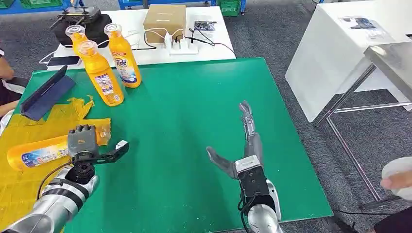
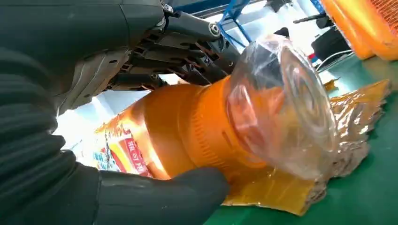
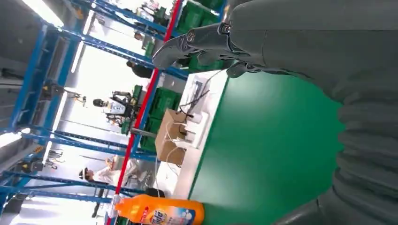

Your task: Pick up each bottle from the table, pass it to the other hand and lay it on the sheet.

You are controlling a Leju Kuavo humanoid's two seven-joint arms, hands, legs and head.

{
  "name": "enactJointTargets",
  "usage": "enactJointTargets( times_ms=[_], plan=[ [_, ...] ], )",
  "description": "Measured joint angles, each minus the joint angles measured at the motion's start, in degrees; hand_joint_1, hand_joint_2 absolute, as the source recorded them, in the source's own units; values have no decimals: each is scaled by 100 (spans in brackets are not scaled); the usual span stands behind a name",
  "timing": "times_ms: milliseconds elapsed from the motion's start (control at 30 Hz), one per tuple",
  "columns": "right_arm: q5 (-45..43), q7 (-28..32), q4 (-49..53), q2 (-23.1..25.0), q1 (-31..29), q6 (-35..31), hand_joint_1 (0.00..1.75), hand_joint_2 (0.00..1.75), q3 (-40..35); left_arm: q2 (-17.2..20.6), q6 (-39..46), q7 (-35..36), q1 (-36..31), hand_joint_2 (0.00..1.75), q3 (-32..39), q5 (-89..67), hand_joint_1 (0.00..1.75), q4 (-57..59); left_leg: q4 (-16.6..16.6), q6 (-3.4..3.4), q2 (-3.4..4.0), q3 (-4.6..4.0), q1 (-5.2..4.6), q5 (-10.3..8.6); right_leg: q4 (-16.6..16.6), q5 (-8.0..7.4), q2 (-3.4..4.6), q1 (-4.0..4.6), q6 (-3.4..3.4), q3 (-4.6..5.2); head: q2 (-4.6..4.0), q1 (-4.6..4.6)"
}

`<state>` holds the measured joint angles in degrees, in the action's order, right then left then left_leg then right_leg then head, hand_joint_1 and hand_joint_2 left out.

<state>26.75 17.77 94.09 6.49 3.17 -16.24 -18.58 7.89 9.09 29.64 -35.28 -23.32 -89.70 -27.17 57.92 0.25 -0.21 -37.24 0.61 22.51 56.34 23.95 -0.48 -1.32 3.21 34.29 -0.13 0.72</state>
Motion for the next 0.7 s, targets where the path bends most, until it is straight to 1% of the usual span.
enactJointTargets(
  times_ms=[67, 100, 233, 367, 433, 533, 667, 700],
  plan=[
    [-125, -2, -9, -9, 12, 105, 0, 175, 7, 4, 76, -11, 31, 175, 98, -9, 0, 138, 0, -6, 10, 7, 0, 4, -1, -1, 12, 2, -1, 4, 0, -2],
    [-164, 2, -9, -18, 19, 147, 0, 175, 11, 4, 138, -61, 38, 0, 138, -24, 0, 168, 0, -6, 9, 9, 1, 1, -1, -1, 12, 5, -2, 3, 0, 0],
    [-214, 44, -9, -28, 24, 210, 0, 175, 20, -13, 341, -433, 25, 0, 472, -15, 0, 212, 0, -1, 2, 23, 4, -6, -1, 2, 8, 7, -5, -14, 0, 0],
    [-321, 90, 40, -41, 140, 288, 0, 175, 42, -144, 1113, -910, 98, 0, 879, 81, 0, 168, 0, 4, -6, 27, 4, -11, -2, 4, -2, 4, -5, -16, 0, 0],
    [-343, 98, 83, -44, 214, 297, 0, 175, 55, -252, 1414, -1019, 240, 0, 995, 63, 0, 50, 0, 5, -10, 20, 3, -11, -2, 3, -5, 2, -4, -17, 0, 0],
    [-363, 118, 123, -46, 287, 301, 0, 175, 87, -378, 1451, -1025, 369, 0, 1093, 24, 0, -77, 0, 6, -7, 9, -1, -11, -5, -4, -3, -2, 0, -12, 0, 0],
    [-367, 140, 149, -46, 346, 304, 0, 175, 127, -442, 1447, -1036, 465, 0, 1215, 20, 0, -225, 1, 7, -2, 9, -3, -10, -7, -5, -2, -2, 1, -7, 0, 0],
    [-367, 140, 153, -46, 351, 304, 0, 175, 129, -455, 1447, -1038, 481, 175, 1228, 20, 0, -245, 1, 6, -3, 8, -3, -10, -7, -4, -2, -2, 1, -7, 0, 0]
  ],
)
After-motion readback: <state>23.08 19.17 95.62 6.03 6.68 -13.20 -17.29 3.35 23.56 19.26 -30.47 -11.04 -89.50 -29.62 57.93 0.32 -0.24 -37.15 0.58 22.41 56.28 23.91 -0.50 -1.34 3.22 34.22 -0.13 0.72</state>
